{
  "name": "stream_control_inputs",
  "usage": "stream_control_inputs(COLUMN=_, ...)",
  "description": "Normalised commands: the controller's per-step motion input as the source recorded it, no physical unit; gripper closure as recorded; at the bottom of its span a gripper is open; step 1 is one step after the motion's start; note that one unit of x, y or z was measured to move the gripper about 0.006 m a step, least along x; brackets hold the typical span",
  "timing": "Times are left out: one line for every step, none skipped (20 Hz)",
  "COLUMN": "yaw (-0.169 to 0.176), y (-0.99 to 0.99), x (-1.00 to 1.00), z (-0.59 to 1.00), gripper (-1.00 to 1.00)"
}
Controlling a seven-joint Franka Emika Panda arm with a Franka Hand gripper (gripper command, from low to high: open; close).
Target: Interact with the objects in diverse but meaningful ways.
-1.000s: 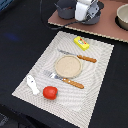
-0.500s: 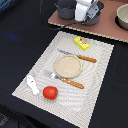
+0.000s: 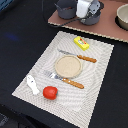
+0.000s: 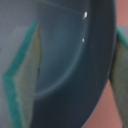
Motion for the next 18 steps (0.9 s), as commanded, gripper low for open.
stream_control_inputs(yaw=-0.032, y=0.11, x=-0.14, z=0.89, gripper=-1.0)
stream_control_inputs(yaw=-0.035, y=0.1, x=-0.1, z=0.92, gripper=-1.0)
stream_control_inputs(yaw=-0.043, y=0.12, x=0.0, z=0.92, gripper=-1.0)
stream_control_inputs(yaw=-0.062, y=0.04, x=0.05, z=0.87, gripper=-1.0)
stream_control_inputs(yaw=-0.081, y=0.0, x=0.25, z=0.83, gripper=-1.0)
stream_control_inputs(yaw=-0.095, y=0.03, x=0.41, z=0.84, gripper=-1.0)
stream_control_inputs(yaw=-0.106, y=0.02, x=0.47, z=0.82, gripper=-1.0)
stream_control_inputs(yaw=-0.111, y=0.0, x=0.53, z=0.87, gripper=-1.0)
stream_control_inputs(yaw=-0.125, y=0.0, x=0.58, z=0.91, gripper=-1.0)
stream_control_inputs(yaw=-0.151, y=0.0, x=0.63, z=0.91, gripper=-1.0)
stream_control_inputs(yaw=-0.17, y=-0.04, x=0.65, z=0.85, gripper=-1.0)
stream_control_inputs(yaw=-0.188, y=-0.11, x=0.62, z=0.79, gripper=-1.0)
stream_control_inputs(yaw=-0.186, y=-0.11, x=0.64, z=0.75, gripper=-1.0)
stream_control_inputs(yaw=-0.185, y=-0.11, x=0.64, z=0.71, gripper=-1.0)
stream_control_inputs(yaw=-0.193, y=-0.11, x=0.63, z=0.6, gripper=-1.0)
stream_control_inputs(yaw=-0.198, y=-0.1, x=0.63, z=0.51, gripper=-1.0)
stream_control_inputs(yaw=-0.201, y=-0.1, x=0.62, z=0.43, gripper=-1.0)
stream_control_inputs(yaw=-0.201, y=-0.13, x=0.61, z=0.29, gripper=-1.0)
